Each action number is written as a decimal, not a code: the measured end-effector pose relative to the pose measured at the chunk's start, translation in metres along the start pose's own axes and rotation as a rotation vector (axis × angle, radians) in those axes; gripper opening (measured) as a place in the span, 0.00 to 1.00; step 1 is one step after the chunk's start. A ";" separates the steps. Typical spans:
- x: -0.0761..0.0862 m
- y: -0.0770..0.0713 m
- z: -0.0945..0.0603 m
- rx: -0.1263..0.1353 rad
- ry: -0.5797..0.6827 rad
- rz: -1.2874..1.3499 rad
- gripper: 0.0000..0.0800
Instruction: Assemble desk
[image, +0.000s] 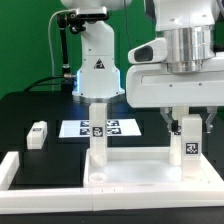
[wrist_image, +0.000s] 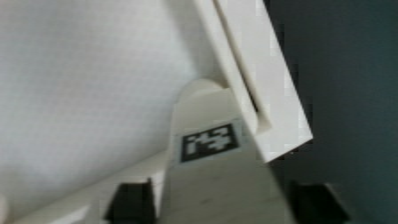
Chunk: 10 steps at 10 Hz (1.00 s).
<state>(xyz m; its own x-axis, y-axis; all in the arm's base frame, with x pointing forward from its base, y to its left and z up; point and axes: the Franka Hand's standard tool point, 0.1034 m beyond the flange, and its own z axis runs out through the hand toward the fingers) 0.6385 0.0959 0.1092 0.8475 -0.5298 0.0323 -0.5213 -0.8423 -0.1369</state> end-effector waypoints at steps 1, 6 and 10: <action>0.000 0.000 0.000 0.000 -0.001 0.060 0.36; -0.001 -0.008 0.002 0.006 0.001 0.776 0.36; 0.000 -0.012 0.004 0.052 -0.001 1.188 0.36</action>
Offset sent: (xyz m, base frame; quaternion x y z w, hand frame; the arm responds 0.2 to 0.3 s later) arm 0.0165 0.0013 0.0043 -0.0089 0.0302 0.3699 0.9286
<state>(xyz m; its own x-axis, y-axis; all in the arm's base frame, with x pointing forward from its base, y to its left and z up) 0.6454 0.1061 0.1072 -0.1639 -0.9761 -0.1430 -0.9760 0.1815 -0.1202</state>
